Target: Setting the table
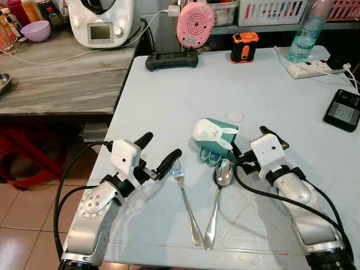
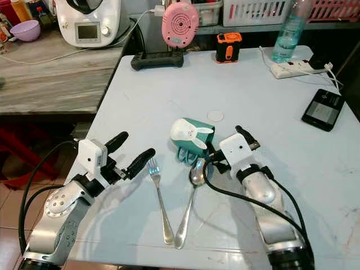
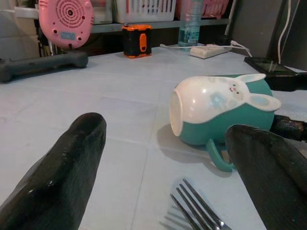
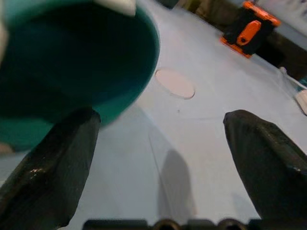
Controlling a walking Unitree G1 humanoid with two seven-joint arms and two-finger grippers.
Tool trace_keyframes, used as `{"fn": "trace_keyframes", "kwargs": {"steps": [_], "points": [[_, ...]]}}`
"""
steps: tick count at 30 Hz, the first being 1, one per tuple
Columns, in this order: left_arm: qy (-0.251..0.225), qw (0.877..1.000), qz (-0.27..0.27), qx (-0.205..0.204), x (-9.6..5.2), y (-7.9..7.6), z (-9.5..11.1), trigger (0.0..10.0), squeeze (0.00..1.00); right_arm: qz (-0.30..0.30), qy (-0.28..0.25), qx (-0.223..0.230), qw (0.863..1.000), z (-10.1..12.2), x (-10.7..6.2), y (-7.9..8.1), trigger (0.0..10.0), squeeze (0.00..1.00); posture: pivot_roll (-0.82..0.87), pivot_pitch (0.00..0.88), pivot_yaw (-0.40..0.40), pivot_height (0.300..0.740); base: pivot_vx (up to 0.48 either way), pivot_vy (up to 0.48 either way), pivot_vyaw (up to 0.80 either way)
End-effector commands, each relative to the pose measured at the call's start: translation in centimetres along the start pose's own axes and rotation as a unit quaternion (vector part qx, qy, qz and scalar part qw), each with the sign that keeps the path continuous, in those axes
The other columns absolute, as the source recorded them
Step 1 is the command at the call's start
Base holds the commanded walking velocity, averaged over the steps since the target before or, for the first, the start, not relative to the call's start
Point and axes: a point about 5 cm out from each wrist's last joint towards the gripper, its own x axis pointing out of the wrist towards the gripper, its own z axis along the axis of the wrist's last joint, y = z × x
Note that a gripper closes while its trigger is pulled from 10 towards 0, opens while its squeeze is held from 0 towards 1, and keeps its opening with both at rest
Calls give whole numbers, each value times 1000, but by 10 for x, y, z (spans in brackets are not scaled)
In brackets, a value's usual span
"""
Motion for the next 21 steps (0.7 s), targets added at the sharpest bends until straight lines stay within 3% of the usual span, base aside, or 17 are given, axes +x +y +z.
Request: {"fn": "trace_keyframes", "kwargs": {"steps": [1,3,4,5,6,7,8,15,21], "points": [[5,1000,6,7,-2,3,-1,10000,0,15,-7,-14,1000,2,3,-2,10000,1000,-103,123,113,740,0,0,0],[5,1000,6,8,-2,3,0,10000,0,25,-4,-31,999,2,6,-7,10000,1000,-96,129,118,740,0,0,0],[5,1000,6,8,-2,3,0,10000,0,40,-1,-49,998,2,9,-14,10000,827,-96,129,118,740,0,0,0],[5,1000,7,8,-2,3,0,10000,0,60,-4,-61,996,4,12,-19,10000,478,-94,130,117,740,0,0,0],[5,1000,7,8,-2,3,0,10000,0,60,-4,-61,996,4,12,-19,10000,478,-94,130,117,740,0,0,0],[5,1000,7,8,-2,3,0,10000,0,70,-6,-65,995,4,13,-21,10000,310,-94,130,117,740,0,0,0],[5,1000,7,8,-2,3,0,10000,0,83,-11,-69,994,7,14,-22,10000,16,-93,131,115,740,0,0,0],[4,1000,9,8,-2,2,0,10000,0,112,-27,-74,991,14,19,-23,10000,0,-92,133,108,740,0,0,0],[5,1000,13,6,-4,1,-1,10000,0,157,-51,-68,984,19,18,-8,10000,0,-93,136,106,740,0,0,0]]}}
